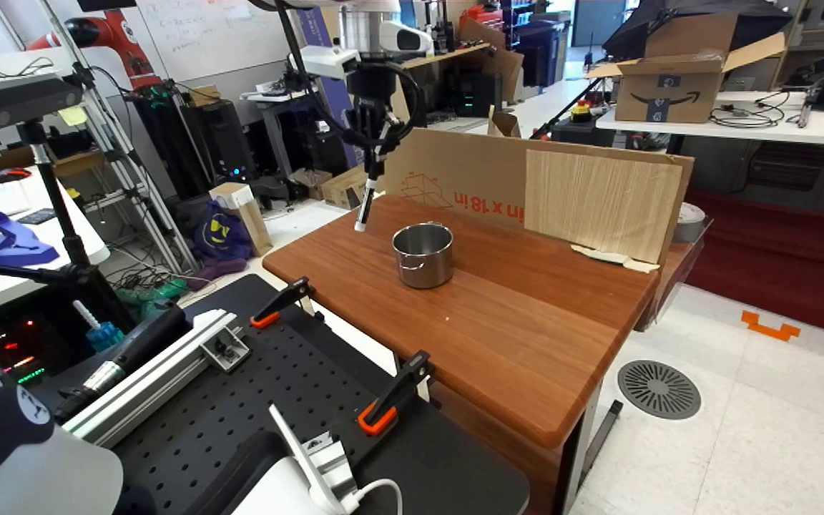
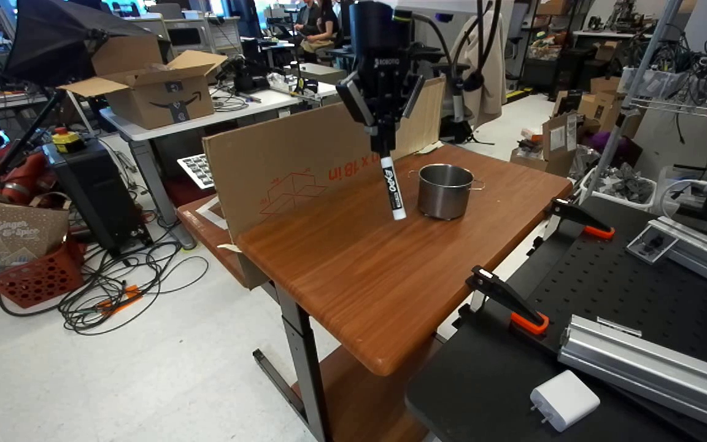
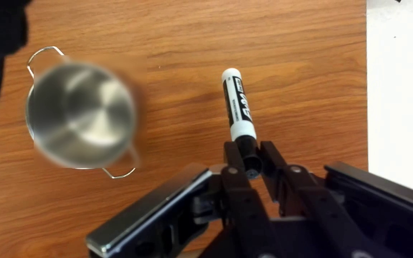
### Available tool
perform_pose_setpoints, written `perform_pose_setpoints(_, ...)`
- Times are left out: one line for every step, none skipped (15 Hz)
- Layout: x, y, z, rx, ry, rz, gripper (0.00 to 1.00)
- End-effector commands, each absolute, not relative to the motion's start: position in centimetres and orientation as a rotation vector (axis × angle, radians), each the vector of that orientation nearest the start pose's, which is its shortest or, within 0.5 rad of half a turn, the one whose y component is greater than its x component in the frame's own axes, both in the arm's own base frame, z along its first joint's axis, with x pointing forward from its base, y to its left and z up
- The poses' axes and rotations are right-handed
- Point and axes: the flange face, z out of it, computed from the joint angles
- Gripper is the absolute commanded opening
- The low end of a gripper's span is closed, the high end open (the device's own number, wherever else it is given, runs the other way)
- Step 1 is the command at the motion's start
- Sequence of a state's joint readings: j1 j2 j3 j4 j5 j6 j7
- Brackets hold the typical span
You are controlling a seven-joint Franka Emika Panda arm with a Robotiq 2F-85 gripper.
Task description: Take the marker from the silver pot and put it on the table
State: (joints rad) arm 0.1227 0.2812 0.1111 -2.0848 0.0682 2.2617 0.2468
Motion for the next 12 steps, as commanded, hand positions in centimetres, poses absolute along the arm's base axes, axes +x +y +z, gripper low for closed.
perform_pose_setpoints(57.4,14.4,26.8,-3.080,0.114,0.291,0.05)
perform_pose_setpoints(57.8,14.6,26.1,-3.083,0.121,0.313,0.05)
perform_pose_setpoints(58.1,14.7,25.5,-3.084,0.127,0.334,0.05)
perform_pose_setpoints(58.5,14.7,24.9,-3.084,0.135,0.349,0.05)
perform_pose_setpoints(58.9,14.8,24.3,-3.086,0.145,0.363,0.05)
perform_pose_setpoints(59.2,14.9,23.7,-3.088,0.154,0.380,0.05)
perform_pose_setpoints(59.5,14.9,23.2,-3.082,0.155,0.408,0.05)
perform_pose_setpoints(59.9,15.0,22.8,-3.082,0.159,0.419,0.05)
perform_pose_setpoints(60.2,15.1,22.4,-3.079,0.165,0.428,0.05)
perform_pose_setpoints(60.6,15.1,22.2,-3.076,0.170,0.442,0.05)
perform_pose_setpoints(61.0,15.1,22.0,-3.074,0.178,0.454,0.05)
perform_pose_setpoints(61.5,15.1,21.8,-3.075,0.196,0.465,0.05)
